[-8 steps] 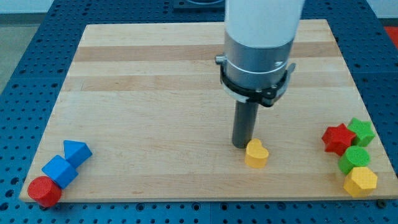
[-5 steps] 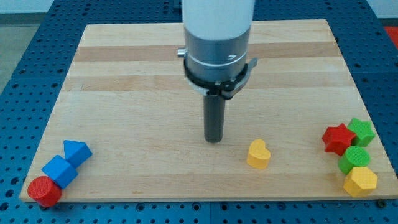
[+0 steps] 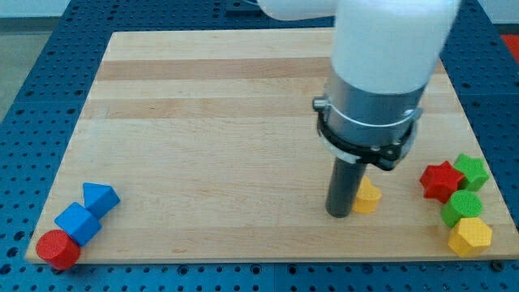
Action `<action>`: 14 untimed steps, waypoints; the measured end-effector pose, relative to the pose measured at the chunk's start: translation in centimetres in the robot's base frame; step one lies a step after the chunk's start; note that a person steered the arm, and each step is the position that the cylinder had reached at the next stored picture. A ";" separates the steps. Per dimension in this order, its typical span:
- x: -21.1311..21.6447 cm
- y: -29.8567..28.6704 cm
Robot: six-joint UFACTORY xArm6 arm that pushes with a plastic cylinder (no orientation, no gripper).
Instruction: Slide the yellow heart into the red star
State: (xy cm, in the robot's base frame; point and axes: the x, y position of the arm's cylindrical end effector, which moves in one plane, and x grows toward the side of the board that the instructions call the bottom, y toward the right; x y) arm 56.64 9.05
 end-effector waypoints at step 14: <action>-5.1 5.7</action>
State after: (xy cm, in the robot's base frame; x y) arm 51.57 14.74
